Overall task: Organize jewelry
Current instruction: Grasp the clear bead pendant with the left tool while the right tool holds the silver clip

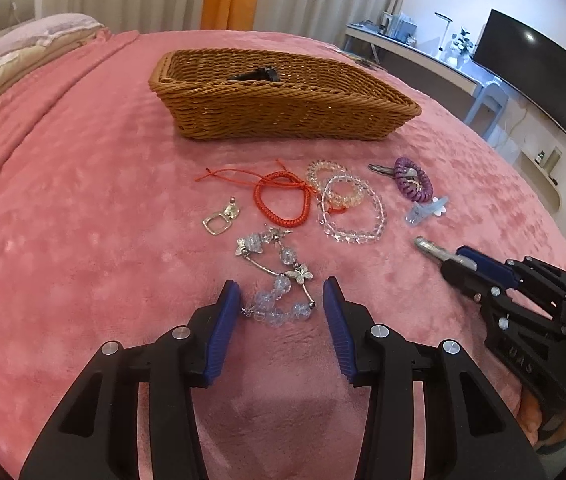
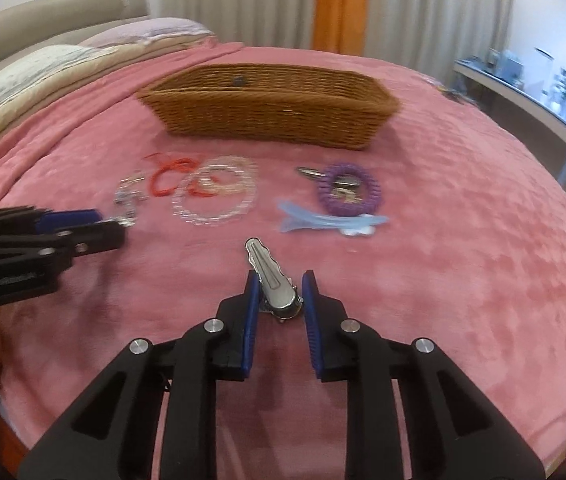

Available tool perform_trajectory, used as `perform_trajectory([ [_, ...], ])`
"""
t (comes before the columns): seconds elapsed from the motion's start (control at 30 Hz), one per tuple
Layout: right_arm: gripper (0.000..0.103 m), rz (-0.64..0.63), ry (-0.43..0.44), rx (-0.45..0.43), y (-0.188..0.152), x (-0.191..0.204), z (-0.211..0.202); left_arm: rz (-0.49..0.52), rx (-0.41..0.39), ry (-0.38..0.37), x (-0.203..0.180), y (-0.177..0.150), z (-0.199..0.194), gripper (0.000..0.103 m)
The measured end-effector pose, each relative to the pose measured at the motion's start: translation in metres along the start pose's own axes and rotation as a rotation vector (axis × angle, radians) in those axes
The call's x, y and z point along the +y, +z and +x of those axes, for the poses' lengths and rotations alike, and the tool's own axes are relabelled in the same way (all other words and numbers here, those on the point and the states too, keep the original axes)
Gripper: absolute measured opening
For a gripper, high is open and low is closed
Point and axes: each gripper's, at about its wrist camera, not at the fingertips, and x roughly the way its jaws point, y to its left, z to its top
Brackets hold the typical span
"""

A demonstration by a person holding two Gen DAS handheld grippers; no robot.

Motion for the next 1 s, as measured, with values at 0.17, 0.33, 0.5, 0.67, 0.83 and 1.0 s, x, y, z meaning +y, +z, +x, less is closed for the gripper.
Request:
perform_trajectory([
  [0.17, 0.019, 0.005, 0.001, 0.006, 0.000, -0.001, 0.002, 0.002, -0.003, -0.015, 0.002, -0.001, 0.001, 0.046],
  [0.33, 0.019, 0.016, 0.018, 0.005, -0.001, -0.004, 0.001, 0.005, -0.014, -0.026, 0.003, -0.002, 0.001, 0.046],
  [0.5, 0.020, 0.045, 0.074, 0.019, -0.001, -0.009, 0.001, 0.014, -0.016, -0.022, 0.003, -0.003, 0.001, 0.045],
  [0.67, 0.033, 0.073, 0.179, 0.022, -0.003, -0.015, -0.002, 0.021, -0.013, -0.030, 0.004, -0.003, 0.000, 0.045],
  [0.83, 0.034, 0.085, 0.170, 0.025, 0.000, -0.014, -0.001, 0.019, -0.013, -0.031, 0.004, -0.003, 0.000, 0.048],
  [1.0, 0.034, 0.084, 0.154, 0.042, 0.002, -0.013, 0.005, 0.040, -0.010, -0.005, 0.000, -0.004, 0.001, 0.048],
])
